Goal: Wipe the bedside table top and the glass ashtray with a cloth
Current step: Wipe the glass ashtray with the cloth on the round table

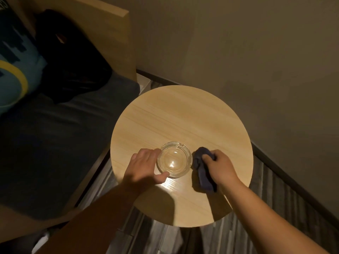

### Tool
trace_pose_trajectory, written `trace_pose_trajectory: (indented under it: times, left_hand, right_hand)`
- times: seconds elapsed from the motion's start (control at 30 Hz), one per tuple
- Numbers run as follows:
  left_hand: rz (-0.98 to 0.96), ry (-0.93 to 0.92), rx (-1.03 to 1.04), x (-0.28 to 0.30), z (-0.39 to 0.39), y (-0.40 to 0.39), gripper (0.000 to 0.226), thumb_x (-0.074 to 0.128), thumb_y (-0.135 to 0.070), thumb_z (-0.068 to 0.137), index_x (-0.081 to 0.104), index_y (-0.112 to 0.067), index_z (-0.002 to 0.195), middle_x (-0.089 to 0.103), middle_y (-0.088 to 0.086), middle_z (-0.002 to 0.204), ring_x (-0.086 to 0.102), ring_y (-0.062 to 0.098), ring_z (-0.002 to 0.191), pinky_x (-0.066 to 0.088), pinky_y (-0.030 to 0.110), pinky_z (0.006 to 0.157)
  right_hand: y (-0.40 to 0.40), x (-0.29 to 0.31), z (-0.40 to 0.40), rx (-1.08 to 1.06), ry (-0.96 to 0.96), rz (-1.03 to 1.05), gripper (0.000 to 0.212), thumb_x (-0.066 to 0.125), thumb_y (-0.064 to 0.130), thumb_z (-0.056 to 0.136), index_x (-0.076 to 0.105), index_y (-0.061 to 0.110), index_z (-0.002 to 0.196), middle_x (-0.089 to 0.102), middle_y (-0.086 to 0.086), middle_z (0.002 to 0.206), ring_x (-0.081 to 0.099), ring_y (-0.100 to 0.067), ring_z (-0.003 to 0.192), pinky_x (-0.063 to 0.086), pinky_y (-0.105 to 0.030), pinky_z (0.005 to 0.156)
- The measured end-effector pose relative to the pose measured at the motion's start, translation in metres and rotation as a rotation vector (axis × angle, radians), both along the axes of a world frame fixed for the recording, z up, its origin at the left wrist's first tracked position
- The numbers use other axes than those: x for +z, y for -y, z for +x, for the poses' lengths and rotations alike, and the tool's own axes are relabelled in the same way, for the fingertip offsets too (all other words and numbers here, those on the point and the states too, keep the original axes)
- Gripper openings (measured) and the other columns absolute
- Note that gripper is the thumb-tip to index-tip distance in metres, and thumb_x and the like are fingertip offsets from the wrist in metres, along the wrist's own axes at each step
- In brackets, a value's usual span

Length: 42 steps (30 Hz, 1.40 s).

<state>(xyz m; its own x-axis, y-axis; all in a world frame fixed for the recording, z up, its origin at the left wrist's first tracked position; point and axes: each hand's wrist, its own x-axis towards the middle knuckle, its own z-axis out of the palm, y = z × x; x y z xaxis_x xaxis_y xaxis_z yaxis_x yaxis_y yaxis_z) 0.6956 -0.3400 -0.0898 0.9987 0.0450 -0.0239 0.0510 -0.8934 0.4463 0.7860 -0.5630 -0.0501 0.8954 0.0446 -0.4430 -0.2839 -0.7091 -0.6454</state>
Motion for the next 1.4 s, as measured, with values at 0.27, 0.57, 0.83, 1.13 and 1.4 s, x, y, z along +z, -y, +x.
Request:
trace_pose_trajectory:
  times: [0.27, 0.57, 0.83, 1.13, 1.4]
  left_hand:
    - [0.079, 0.027, -0.089, -0.013, 0.004, -0.006, 0.069, 0.059, -0.055, 0.069, 0.048, -0.017, 0.125, 0.059, -0.001, 0.113, 0.049, 0.021, 0.107, 0.039, 0.036, 0.084]
    - [0.064, -0.125, -0.305, -0.013, 0.031, -0.026, 0.079, 0.047, -0.068, 0.075, 0.025, -0.025, 0.138, 0.046, 0.002, 0.136, 0.036, 0.018, 0.123, 0.028, 0.033, 0.096]
    - [-0.173, -0.245, -0.001, 0.010, 0.020, 0.000, 0.064, 0.041, -0.053, 0.093, 0.016, -0.032, 0.148, 0.034, -0.005, 0.140, 0.046, 0.017, 0.117, 0.038, 0.024, 0.089]
    - [0.216, -0.183, 0.220, 0.010, -0.002, 0.053, 0.030, 0.041, -0.016, 0.100, 0.063, -0.009, 0.081, 0.053, 0.001, 0.051, 0.054, 0.014, 0.039, 0.048, 0.024, 0.036]
    - [0.013, -0.260, 0.236, 0.005, 0.038, 0.027, 0.016, 0.032, -0.025, 0.097, 0.039, -0.013, 0.104, 0.040, -0.003, 0.059, 0.049, 0.023, 0.058, 0.041, 0.032, 0.056]
  right_hand:
    - [-0.029, -0.026, -0.015, 0.030, 0.030, -0.015, 0.032, 0.032, 0.032, 0.102, 0.053, 0.008, 0.102, 0.059, -0.009, 0.098, 0.054, -0.025, 0.086, 0.035, -0.033, 0.071]
    - [-0.030, -0.014, 0.019, 0.508, 0.158, -0.181, 0.037, 0.029, 0.036, 0.102, 0.055, 0.012, 0.095, 0.056, -0.013, 0.098, 0.054, -0.027, 0.082, 0.038, -0.033, 0.068]
    - [-0.028, -0.016, -0.007, 0.288, 0.207, -0.289, 0.033, 0.035, 0.036, 0.099, 0.054, 0.010, 0.101, 0.053, -0.012, 0.105, 0.057, -0.030, 0.079, 0.044, -0.037, 0.066]
    - [-0.029, -0.025, -0.030, 0.173, 0.192, -0.202, 0.034, 0.030, 0.033, 0.100, 0.055, 0.011, 0.106, 0.053, -0.011, 0.108, 0.057, -0.029, 0.083, 0.042, -0.034, 0.068]
    - [-0.021, -0.020, 0.011, 0.456, 0.167, -0.155, 0.042, 0.025, 0.036, 0.101, 0.059, 0.010, 0.104, 0.056, -0.014, 0.104, 0.057, -0.028, 0.085, 0.048, -0.040, 0.079]
